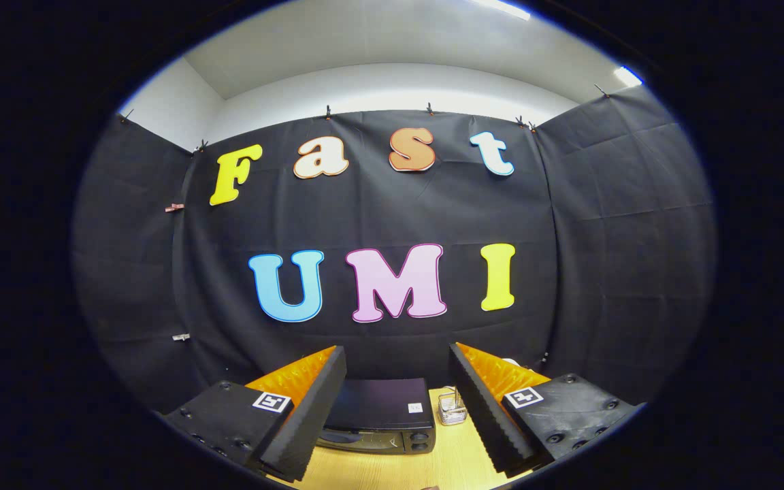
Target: Open the toaster oven, put the food inside, and close the toaster oven door.
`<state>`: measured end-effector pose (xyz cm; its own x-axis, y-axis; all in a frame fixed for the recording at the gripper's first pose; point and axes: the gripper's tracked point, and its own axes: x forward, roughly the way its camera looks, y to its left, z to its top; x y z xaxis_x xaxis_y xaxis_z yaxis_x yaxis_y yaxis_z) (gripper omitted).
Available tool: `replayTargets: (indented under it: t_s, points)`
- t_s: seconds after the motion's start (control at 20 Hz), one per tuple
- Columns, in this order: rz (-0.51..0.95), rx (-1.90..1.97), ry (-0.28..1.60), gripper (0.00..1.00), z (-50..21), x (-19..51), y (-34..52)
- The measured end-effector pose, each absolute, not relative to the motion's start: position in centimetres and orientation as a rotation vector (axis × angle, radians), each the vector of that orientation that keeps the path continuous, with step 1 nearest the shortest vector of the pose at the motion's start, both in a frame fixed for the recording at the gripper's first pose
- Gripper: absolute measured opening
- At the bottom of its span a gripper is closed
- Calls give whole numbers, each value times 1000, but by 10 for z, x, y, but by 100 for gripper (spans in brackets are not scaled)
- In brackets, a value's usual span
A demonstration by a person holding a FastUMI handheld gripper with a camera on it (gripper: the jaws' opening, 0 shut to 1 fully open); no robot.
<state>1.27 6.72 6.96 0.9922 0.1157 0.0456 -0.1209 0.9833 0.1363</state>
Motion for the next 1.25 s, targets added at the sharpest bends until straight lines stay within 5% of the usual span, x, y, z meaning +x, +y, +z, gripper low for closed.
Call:
replayTargets:
  t_s: [1.25]
  points:
    - [69,101,-11,98,61,7,45]
